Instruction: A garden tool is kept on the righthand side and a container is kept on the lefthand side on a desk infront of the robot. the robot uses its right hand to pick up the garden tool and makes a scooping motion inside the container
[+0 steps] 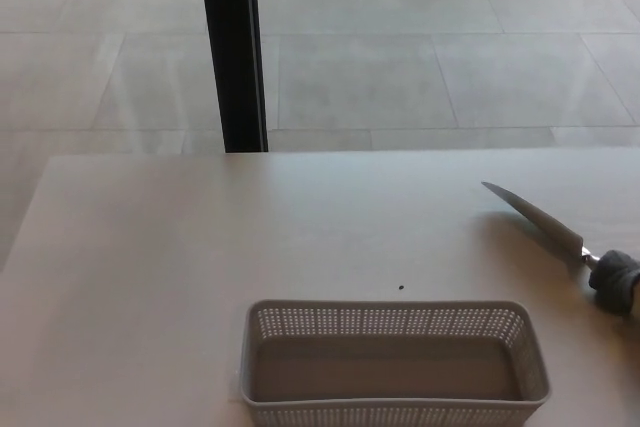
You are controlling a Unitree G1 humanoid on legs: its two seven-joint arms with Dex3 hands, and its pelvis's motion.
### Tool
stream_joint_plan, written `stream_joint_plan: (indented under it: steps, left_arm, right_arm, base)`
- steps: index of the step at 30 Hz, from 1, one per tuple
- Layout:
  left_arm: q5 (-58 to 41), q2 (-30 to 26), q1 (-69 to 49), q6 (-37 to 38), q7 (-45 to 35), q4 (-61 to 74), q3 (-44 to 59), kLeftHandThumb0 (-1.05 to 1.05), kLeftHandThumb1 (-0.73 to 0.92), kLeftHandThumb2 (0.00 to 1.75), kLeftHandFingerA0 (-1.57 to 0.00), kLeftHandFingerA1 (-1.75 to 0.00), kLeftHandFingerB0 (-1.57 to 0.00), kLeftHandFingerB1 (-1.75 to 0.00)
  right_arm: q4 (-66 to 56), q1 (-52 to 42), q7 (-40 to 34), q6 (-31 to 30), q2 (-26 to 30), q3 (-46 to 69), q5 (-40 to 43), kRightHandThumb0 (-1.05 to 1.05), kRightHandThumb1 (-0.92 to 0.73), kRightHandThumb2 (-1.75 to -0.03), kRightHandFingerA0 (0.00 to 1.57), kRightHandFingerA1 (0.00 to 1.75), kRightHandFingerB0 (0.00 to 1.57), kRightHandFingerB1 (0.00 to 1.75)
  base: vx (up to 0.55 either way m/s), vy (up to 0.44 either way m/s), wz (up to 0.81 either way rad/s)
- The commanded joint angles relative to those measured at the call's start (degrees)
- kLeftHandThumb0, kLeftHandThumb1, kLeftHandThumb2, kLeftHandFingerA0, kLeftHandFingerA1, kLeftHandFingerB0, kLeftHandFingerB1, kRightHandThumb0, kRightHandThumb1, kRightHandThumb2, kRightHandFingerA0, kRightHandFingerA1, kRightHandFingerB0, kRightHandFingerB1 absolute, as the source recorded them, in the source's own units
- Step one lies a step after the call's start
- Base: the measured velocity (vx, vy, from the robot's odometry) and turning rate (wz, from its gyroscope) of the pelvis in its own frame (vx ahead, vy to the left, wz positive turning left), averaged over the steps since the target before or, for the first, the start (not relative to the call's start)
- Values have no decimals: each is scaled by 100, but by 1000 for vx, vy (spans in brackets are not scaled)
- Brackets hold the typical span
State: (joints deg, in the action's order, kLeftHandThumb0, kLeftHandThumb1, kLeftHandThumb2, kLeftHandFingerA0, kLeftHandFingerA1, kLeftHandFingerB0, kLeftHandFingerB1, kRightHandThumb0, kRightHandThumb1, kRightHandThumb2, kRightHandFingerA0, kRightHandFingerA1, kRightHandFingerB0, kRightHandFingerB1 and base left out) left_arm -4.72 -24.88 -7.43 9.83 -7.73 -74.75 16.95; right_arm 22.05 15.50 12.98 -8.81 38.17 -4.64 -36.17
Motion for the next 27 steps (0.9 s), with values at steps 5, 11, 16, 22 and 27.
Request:
stream_joint_plan:
  steps: [5,11,16,22,27]
  left_arm:
    - [50,-119,27,12,83,-101,14,-53,63,60,-62,-55,-57,-41]
    - [56,-162,-50,127,-25,188,-53,-57,63,59,-52,-61,-60,-45]
    - [105,-154,13,86,-10,107,-93,-59,64,60,-52,-62,-59,-41]
    - [34,-123,-35,105,-70,205,-52,-56,64,59,-55,-66,-58,-46]
    - [39,-131,25,37,30,92,-33,-55,64,59,-60,-69,-59,-46]
  right_arm:
    - [-1264,-1442,794,-510,903,2870,1516,-105,-91,-74,0,0,0,1]
    - [18,-1795,-38,17,497,4978,2591,-105,-89,-68,0,0,0,31]
    - [943,-2004,-492,133,-250,6178,3534,-105,-70,-114,0,53,0,37]
    - [2626,-1912,-1490,1069,-1014,6447,3844,-101,-62,-105,0,50,0,42]
    - [3328,-1697,-2353,1752,-1762,6686,4003,-83,-56,-91,2,72,0,64]
  base:
    - [0,0,0]
    - [0,0,0]
    - [0,0,0]
    - [0,0,0]
    - [0,0,0]
